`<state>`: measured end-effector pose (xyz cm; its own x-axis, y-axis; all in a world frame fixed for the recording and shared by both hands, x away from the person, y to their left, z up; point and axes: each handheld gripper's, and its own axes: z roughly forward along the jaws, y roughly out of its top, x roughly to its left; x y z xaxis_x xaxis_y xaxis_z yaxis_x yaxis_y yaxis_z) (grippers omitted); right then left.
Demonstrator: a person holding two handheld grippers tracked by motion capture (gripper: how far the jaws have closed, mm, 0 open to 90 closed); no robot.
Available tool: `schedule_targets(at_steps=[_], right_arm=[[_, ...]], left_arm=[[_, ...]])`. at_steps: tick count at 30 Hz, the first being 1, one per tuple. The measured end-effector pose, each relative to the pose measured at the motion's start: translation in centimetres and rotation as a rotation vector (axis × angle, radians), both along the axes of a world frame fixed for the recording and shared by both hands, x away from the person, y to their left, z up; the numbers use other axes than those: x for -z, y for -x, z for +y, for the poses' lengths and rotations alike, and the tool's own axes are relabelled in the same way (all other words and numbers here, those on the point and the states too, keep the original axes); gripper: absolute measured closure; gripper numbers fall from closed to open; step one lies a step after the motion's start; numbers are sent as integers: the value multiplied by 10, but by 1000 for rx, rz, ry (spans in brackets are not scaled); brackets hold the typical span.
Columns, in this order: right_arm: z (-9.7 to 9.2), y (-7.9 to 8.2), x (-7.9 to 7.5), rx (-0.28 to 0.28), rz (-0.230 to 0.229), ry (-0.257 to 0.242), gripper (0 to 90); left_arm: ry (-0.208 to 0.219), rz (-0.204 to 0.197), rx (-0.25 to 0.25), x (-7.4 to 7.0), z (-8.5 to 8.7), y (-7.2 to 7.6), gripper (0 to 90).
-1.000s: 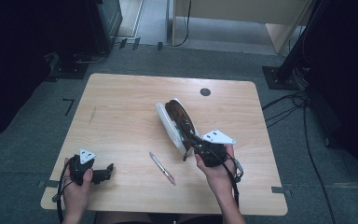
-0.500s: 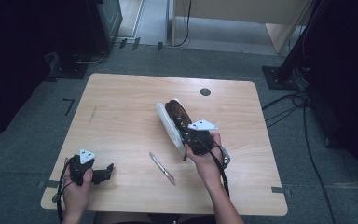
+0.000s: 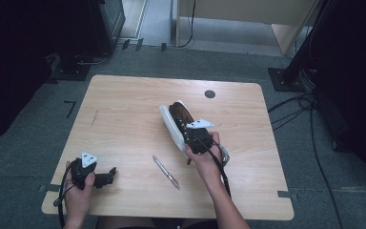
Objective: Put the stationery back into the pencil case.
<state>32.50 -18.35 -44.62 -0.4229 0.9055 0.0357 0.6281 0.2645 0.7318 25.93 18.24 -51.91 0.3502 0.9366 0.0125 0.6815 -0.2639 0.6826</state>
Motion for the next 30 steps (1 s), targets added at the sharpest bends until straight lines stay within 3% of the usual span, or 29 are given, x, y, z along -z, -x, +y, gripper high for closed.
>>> schedule_targets(at_steps=[13,30], right_arm=[[0,-4,8,-12,46,22,790],[3,-6,10,-10,68,17,786]], left_arm=[[1,-1,0,0,0,0,0],[1,0,1,0,0,0,0]])
